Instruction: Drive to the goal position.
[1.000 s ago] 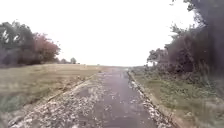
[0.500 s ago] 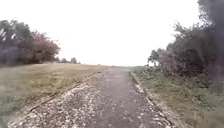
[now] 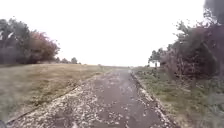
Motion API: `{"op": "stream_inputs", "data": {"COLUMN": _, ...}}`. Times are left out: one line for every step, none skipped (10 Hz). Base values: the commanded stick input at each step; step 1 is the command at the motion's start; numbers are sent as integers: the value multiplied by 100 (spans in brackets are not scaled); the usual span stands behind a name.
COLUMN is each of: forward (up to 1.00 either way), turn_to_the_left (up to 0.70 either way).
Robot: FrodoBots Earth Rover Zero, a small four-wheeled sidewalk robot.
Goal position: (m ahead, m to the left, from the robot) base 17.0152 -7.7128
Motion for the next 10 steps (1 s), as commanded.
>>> {"op": "stream_inputs", "data": {"forward": 100, "turn_to_the_left": 0}}
{"op": "stream_inputs", "data": {"forward": 100, "turn_to_the_left": 0}}
{"op": "stream_inputs", "data": {"forward": 100, "turn_to_the_left": 0}}
{"op": "stream_inputs", "data": {"forward": 100, "turn_to_the_left": 0}}
{"op": "stream_inputs", "data": {"forward": 100, "turn_to_the_left": 0}}
{"op": "stream_inputs", "data": {"forward": 100, "turn_to_the_left": 0}}
{"op": "stream_inputs", "data": {"forward": 100, "turn_to_the_left": 0}}
{"op": "stream_inputs", "data": {"forward": 100, "turn_to_the_left": 0}}
{"op": "stream_inputs", "data": {"forward": 100, "turn_to_the_left": -6}}
{"op": "stream_inputs", "data": {"forward": 100, "turn_to_the_left": -12}}
